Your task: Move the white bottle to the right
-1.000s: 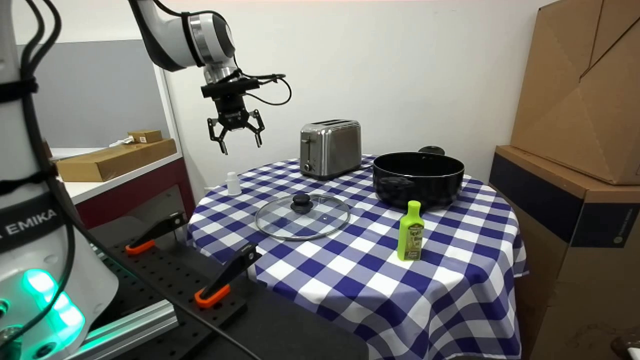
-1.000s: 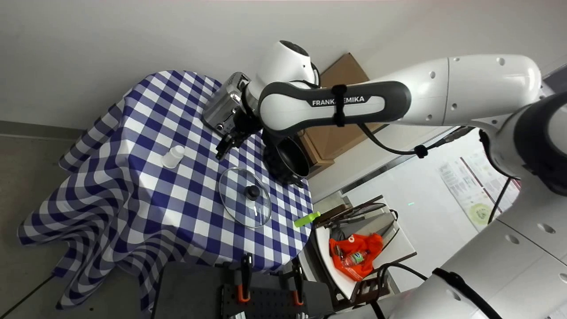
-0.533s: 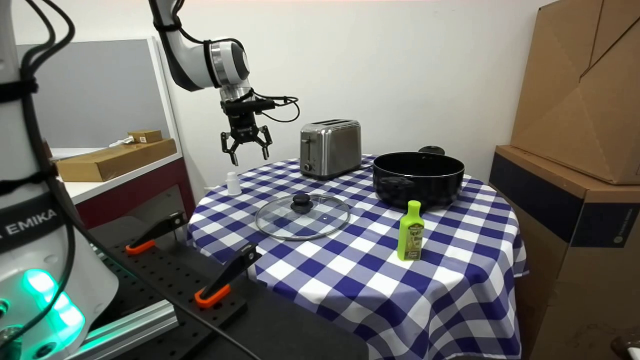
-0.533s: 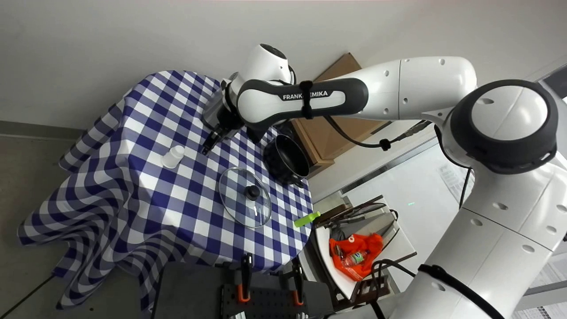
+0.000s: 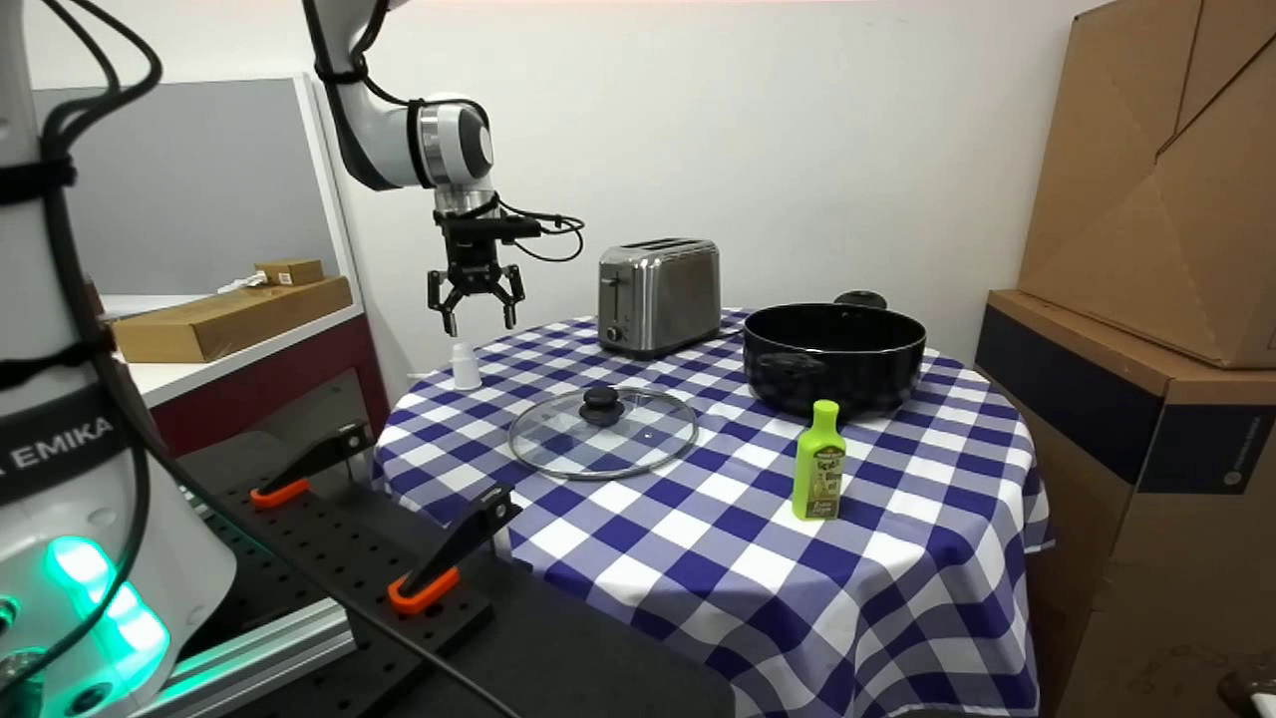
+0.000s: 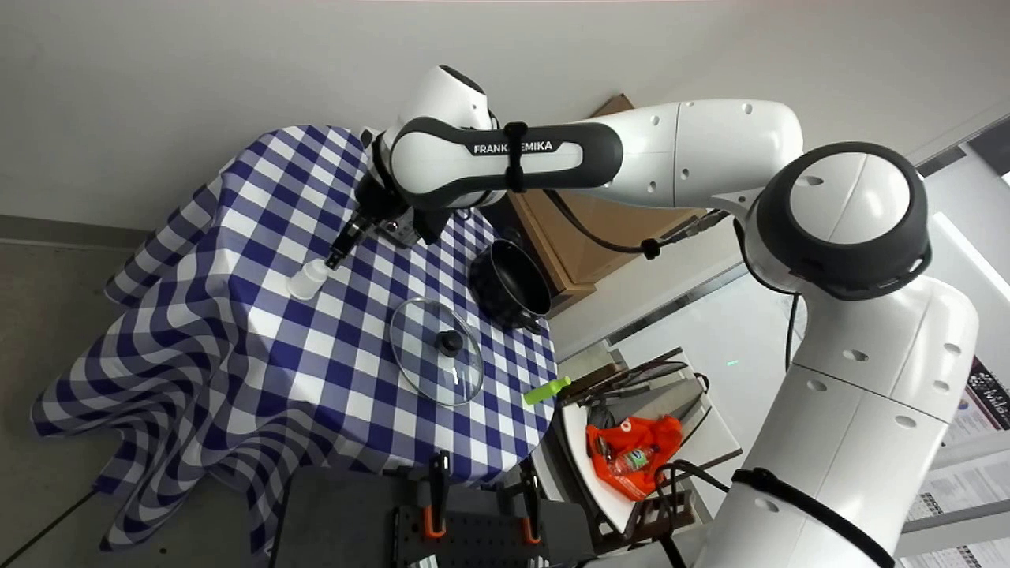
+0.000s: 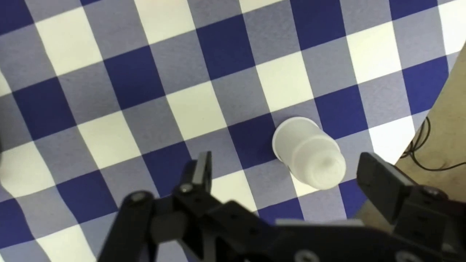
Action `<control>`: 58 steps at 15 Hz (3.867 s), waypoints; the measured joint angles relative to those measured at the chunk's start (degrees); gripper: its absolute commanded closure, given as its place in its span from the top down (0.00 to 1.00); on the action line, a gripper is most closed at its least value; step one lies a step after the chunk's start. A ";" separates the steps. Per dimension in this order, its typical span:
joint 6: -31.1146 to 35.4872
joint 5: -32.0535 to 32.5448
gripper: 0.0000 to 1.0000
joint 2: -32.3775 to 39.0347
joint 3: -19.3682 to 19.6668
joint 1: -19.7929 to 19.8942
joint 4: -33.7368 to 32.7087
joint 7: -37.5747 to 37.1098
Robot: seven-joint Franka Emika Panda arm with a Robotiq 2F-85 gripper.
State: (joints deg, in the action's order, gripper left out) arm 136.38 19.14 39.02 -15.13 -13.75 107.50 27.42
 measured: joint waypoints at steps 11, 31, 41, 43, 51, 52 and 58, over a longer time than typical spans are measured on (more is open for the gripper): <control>-1.69 -0.03 0.46 4.03 -1.45 -0.60 -1.55 1.79; -4.81 -9.02 0.16 -10.27 0.90 12.35 1.34 1.91; -3.40 -10.64 0.16 -26.48 12.59 18.54 17.50 -1.71; -1.76 -10.68 0.16 -28.01 14.67 19.83 19.74 -1.71; 2.44 -14.56 0.16 -28.58 19.26 24.45 23.56 -1.62; 3.07 -14.87 0.16 -28.48 19.61 24.80 24.17 -1.62; 7.08 -16.00 0.16 -26.22 21.22 26.85 26.99 -1.67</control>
State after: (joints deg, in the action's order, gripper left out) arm 143.45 3.13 12.80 6.09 13.10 134.50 25.75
